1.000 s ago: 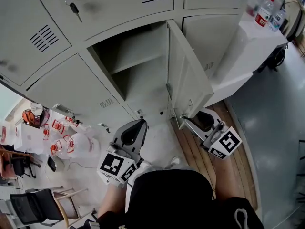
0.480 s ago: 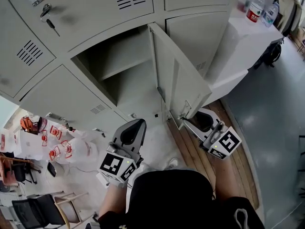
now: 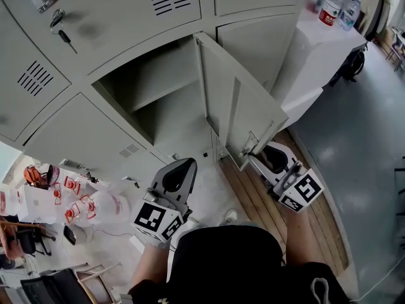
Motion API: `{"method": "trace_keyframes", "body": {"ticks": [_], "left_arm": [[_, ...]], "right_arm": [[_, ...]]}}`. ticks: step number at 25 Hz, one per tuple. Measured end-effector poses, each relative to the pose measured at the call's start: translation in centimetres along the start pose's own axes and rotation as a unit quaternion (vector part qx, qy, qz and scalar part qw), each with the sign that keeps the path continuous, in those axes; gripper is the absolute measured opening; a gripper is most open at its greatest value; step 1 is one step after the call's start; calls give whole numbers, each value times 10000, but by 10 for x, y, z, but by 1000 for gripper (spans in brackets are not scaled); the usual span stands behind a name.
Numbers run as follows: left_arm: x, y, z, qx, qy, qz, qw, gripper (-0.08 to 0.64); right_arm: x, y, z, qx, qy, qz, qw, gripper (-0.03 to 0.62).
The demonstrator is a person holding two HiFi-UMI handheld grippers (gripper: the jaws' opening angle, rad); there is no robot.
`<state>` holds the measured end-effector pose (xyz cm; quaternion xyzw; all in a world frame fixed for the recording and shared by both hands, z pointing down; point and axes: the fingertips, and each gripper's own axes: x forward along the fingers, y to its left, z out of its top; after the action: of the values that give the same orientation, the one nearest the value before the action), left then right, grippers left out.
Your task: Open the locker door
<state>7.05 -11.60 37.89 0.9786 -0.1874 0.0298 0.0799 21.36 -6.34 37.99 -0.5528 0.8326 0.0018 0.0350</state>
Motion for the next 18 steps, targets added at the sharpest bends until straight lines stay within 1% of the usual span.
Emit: {"method": "trace_keyframes", "body": {"ticks": [4, 6, 11, 14, 18], "left_arm": [[-6, 5, 4, 8, 1, -129, 9999, 23], [-10, 8, 7, 22, -21, -180, 9998, 23], [-25, 19, 9, 43, -94, -265, 9996, 23], [-33, 25, 9, 16, -99, -276, 9996, 23], [-43, 32, 11, 40, -122, -296, 9995, 23]], "right_arm": [[-7, 2, 25, 65, -299, -386, 9988, 132], [-10, 6, 41, -54, -407, -555, 9976, 124], [-9, 23, 65, -457, -404, -888, 9942, 106], [-11, 31, 78, -525, -496, -1071, 9916, 100], [-12, 43, 96, -600, -720, -1190, 9885, 87]]}}
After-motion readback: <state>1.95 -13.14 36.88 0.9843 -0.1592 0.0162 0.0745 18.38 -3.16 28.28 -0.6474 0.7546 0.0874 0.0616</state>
